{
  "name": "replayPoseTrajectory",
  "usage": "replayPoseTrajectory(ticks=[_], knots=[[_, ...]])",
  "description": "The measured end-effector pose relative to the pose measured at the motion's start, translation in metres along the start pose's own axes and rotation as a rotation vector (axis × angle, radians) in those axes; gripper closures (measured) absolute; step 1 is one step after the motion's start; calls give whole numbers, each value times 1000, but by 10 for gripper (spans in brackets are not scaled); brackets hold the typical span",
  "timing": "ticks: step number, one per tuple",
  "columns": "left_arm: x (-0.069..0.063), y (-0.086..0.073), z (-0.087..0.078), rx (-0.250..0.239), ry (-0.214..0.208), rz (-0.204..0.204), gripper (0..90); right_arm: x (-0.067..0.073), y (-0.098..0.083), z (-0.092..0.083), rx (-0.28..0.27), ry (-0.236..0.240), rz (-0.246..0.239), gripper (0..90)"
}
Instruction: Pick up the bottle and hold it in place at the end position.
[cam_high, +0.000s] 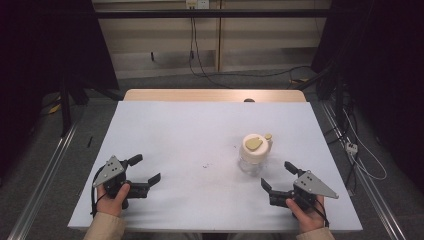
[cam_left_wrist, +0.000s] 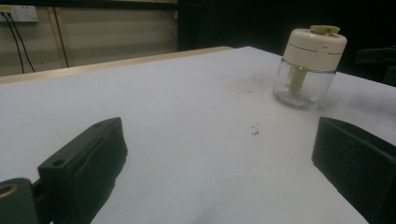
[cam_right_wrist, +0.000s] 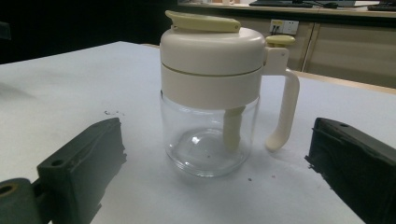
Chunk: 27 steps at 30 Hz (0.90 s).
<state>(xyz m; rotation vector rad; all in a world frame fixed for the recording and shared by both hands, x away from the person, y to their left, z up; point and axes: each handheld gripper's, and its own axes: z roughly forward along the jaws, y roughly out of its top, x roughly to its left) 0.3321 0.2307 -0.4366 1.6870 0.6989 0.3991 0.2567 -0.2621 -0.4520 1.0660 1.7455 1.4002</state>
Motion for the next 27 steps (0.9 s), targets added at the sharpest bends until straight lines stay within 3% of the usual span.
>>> replayPoseTrajectory(ticks=[8, 27], knots=[[0, 0, 1, 3, -3, 1, 25, -1, 1, 1, 7, -9, 21, 26], [0, 0, 2, 5, -12, 10, 25, -3, 9, 25, 11, -25, 29, 27]])
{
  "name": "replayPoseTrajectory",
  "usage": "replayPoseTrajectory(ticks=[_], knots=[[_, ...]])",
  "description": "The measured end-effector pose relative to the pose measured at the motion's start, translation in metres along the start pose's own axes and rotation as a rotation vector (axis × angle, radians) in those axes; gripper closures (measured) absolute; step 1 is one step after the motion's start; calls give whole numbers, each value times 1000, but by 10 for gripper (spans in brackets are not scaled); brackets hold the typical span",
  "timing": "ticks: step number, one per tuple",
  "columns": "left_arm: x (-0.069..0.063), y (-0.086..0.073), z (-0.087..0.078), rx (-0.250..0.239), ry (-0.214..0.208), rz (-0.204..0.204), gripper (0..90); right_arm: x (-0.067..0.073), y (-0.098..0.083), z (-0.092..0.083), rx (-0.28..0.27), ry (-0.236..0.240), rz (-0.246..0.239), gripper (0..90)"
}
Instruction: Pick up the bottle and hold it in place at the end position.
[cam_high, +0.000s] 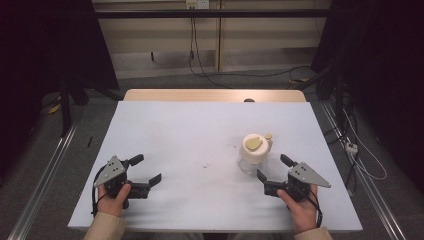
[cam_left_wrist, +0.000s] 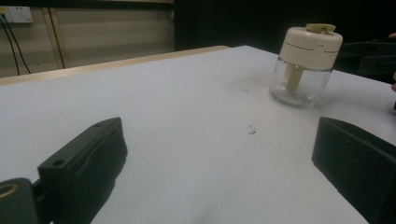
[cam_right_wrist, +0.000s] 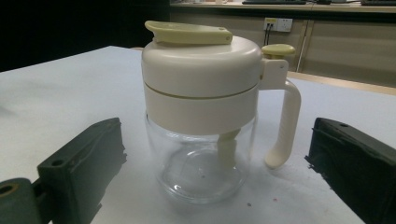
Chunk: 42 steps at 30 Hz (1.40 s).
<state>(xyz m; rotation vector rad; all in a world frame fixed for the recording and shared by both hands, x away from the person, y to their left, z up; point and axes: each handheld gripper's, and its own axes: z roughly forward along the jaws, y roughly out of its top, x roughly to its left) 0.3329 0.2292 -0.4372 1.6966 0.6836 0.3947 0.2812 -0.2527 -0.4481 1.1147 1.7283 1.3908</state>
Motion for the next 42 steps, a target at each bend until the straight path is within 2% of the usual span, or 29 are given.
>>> replayPoseTrajectory(ticks=[7, 20, 25, 36, 37, 42], knots=[[-1, 0, 2, 4, -3, 2, 25, 1, 2, 8, 5, 0, 14, 28], [0, 0, 4, 13, -5, 5, 25, 8, 6, 28, 18, 8, 7, 36], [0, 0, 4, 10, -8, 4, 25, 6, 6, 32, 21, 2, 30, 41], [-1, -1, 6, 18, -13, 5, 25, 5, 6, 42, 30, -1, 47, 44], [-1, -1, 6, 19, -14, 5, 25, 5, 6, 44, 34, 11, 49, 46], [-1, -1, 6, 20, -14, 4, 25, 7, 6, 48, 43, 12, 37, 42]])
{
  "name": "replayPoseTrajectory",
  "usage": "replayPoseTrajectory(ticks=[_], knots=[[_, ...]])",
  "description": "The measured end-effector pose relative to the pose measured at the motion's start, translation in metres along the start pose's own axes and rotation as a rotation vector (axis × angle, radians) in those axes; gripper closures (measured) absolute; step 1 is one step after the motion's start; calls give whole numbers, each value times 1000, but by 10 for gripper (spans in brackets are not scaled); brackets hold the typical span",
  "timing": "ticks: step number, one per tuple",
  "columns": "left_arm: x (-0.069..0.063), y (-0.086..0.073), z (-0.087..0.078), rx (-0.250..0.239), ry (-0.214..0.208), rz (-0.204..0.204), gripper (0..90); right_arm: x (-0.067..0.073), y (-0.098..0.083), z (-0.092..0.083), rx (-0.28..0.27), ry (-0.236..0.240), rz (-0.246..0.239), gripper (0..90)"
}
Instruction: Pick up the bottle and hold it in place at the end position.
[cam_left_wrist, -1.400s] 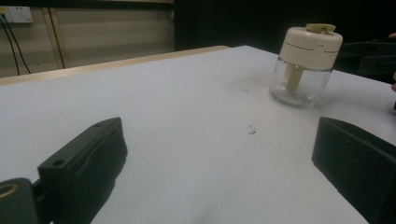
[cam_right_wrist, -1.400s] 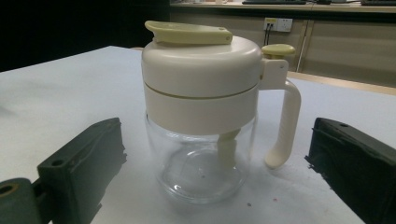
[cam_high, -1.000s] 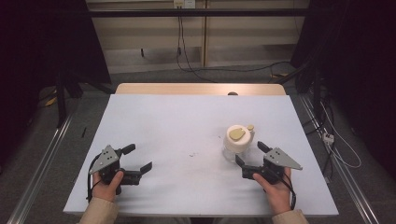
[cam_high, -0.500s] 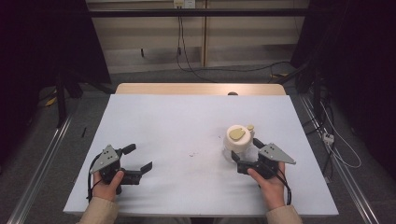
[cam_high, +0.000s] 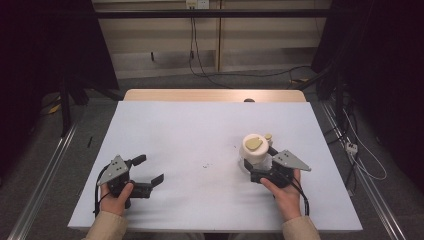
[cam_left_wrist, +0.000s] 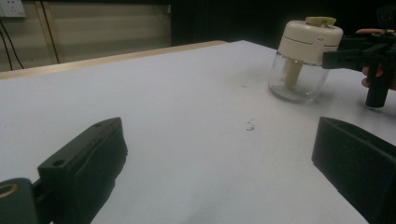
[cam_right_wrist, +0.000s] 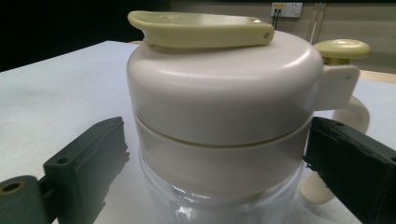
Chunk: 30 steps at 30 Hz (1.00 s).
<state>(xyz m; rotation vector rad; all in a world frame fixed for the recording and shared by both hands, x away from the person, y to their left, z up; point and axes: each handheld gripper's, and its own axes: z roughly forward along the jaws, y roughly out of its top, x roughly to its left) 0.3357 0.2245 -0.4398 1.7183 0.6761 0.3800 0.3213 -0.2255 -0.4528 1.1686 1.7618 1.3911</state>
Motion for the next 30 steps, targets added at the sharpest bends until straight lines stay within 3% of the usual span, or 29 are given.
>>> replayPoseTrajectory(ticks=[9, 13, 30], knots=[[0, 0, 0, 0, -3, 2, 26, -3, 1, 10, 1, -4, 36, 49], [0, 0, 1, 7, -2, 4, 26, -2, 2, 17, 7, -7, 18, 44], [-1, -1, 2, 11, -3, 3, 27, -4, 5, 29, 19, 8, 41, 56]])
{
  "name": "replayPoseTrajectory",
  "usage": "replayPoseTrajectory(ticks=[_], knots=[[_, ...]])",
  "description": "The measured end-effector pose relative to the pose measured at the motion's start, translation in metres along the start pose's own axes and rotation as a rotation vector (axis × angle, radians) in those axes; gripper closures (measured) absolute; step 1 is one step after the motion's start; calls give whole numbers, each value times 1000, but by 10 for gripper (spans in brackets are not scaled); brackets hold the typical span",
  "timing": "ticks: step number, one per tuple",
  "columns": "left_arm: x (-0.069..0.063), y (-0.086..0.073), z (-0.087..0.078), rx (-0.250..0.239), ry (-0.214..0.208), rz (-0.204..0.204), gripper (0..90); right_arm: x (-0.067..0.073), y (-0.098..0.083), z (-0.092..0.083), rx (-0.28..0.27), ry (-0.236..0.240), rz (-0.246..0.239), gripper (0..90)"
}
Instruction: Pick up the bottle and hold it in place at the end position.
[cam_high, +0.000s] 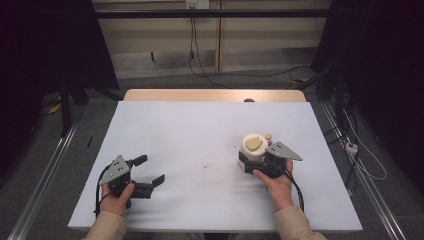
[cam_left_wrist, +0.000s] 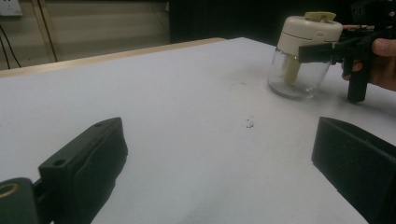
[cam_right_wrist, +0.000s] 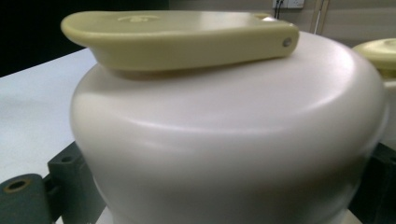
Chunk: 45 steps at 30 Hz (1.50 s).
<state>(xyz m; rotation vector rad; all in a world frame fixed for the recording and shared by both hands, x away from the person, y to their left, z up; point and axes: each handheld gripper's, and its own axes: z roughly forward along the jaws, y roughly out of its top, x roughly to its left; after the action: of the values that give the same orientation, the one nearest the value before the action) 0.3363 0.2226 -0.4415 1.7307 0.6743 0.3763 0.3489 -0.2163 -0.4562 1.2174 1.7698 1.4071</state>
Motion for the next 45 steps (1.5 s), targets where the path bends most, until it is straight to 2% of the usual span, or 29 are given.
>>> replayPoseTrajectory(ticks=[12, 34, 45], knots=[[0, 0, 0, -1, 0, 1, 28, 1, 0, 0, 4, -4, 2, 64], [1, 0, 0, -4, 2, 5, 29, 2, 4, -2, -46, -7, 18, 67], [2, 0, -1, -7, 6, 10, 29, 10, 16, 9, -71, 12, 15, 67]])
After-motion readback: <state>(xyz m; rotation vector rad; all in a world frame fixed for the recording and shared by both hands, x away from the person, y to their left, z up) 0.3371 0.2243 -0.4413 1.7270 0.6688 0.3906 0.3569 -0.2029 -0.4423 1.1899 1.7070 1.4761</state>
